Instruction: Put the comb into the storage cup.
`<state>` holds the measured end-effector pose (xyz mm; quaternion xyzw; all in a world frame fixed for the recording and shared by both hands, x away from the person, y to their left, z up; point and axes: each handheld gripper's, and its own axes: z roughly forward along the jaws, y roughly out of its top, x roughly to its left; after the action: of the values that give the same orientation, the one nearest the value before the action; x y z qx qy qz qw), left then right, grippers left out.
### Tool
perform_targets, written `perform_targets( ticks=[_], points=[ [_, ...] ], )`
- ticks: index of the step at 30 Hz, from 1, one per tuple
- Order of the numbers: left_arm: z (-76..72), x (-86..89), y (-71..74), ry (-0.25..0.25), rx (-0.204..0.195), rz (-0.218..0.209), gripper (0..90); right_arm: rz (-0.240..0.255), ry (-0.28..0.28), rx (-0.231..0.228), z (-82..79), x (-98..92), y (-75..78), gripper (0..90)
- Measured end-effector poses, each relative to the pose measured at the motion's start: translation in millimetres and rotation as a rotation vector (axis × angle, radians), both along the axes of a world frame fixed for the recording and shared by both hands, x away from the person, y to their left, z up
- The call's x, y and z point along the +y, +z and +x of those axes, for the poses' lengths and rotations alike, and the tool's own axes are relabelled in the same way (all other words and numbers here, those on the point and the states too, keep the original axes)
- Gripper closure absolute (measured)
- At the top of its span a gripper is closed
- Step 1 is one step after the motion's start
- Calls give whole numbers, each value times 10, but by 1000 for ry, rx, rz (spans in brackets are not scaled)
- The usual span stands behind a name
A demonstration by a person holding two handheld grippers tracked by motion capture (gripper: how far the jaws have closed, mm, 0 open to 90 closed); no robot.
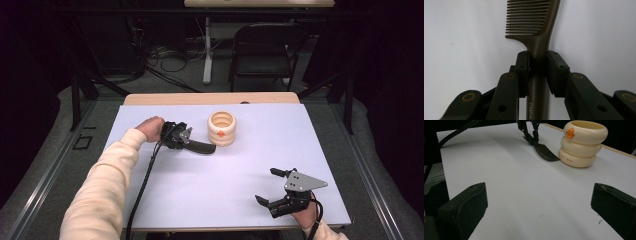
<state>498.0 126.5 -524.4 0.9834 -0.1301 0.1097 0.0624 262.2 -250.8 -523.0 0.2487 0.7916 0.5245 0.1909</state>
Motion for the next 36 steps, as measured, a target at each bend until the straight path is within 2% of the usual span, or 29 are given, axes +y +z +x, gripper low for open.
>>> perform_targets(
  ticks=[6, 9, 10, 11, 23, 32, 36],
  points=[
    [-83, 17, 24, -27, 16, -4, 725, -3, 0, -3, 0, -4, 3, 3],
    [-142, 42, 58, -22, 23, -36, 725, -1, -1, -2, 0, 0, 1, 3],
    [-150, 46, 78, -37, 16, -35, 725, -1, -1, 0, 0, 1, 1, 3],
    [-172, 57, 80, -27, 23, -56, 725, -2, -2, -1, 2, 1, 1, 3],
    [-293, 180, 188, 17, 58, -164, 724, -5, -4, 1, 6, 2, -1, 4],
    [-373, 302, 240, 97, 80, -270, 725, -7, -5, 2, 12, 6, -3, 4],
    [-426, 342, 245, 117, 87, -309, 725, -8, -6, 4, 16, 10, -5, 4]
  ],
)
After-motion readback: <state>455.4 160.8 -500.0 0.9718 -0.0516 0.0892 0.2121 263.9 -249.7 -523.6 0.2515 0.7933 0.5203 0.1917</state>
